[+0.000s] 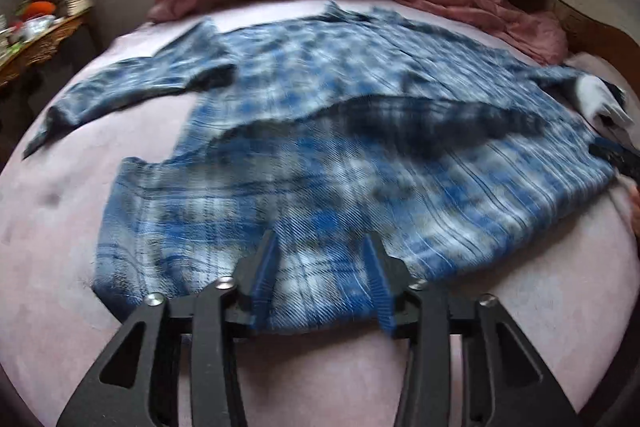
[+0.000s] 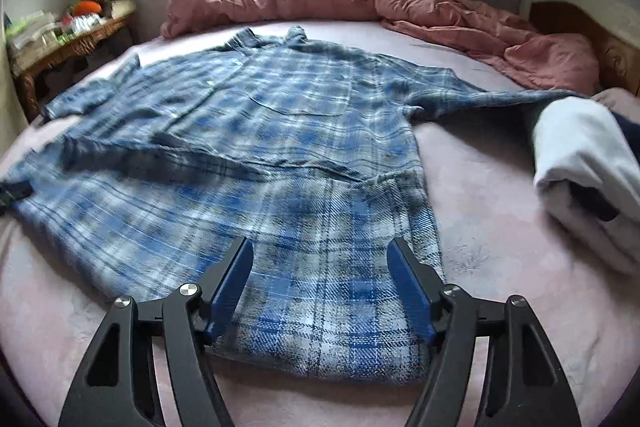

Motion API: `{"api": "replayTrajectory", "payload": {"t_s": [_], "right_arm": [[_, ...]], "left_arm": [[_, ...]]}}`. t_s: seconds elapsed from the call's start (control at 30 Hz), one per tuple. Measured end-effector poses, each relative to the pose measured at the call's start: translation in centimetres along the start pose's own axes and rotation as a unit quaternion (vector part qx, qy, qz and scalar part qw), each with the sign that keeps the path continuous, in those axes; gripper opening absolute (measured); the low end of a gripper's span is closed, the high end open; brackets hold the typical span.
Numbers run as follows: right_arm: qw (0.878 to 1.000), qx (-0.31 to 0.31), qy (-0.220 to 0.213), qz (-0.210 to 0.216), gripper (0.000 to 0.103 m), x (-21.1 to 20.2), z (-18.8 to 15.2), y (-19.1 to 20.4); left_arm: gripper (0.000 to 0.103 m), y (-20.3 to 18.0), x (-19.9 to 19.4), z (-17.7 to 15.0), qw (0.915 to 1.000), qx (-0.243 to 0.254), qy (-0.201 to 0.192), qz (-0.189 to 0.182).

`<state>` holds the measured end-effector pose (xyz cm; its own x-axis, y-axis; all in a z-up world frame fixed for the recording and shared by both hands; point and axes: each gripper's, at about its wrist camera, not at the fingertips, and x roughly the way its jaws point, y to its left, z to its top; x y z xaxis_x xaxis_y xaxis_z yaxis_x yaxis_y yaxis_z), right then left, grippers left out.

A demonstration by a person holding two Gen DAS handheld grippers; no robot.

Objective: Fold large clothes

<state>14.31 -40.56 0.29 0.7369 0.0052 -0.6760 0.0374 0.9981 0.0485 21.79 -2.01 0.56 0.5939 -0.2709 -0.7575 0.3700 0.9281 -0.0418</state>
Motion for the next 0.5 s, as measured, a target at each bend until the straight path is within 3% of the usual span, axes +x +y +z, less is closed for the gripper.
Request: {"api": "replayTrajectory", "payload": {"t_s": [0.03, 0.2, 0.37, 0.5], "right_arm": [[1.0, -0.009, -0.007, 0.009, 0.072, -0.5, -0.1, 0.2], [0.992, -0.104, -0.002, 0.076, 0.072, -2.0, -1.4, 3.1], [0.984, -0.168, 0.009, 0.056, 0.072, -1.9, -2.6, 6.1], [0.979, -0.2, 0.016, 0.043, 0.072, -2.0, -3.2, 7.1]], "left_arm": [[0.058, -0.1, -0.2, -0.2, 0.9999, 0.011, 0.006, -0.011], [0.064, -0.7, -0.9, -1.3, 0.9989, 0.043, 0.008, 0.019], [0.065, 0.1, -1.5, -2.0, 0.9996, 0.017, 0.008, 0.02], [0.066, -0.9, -2.1, -3.0, 0.9956, 0.064, -0.001, 0.068]]}}
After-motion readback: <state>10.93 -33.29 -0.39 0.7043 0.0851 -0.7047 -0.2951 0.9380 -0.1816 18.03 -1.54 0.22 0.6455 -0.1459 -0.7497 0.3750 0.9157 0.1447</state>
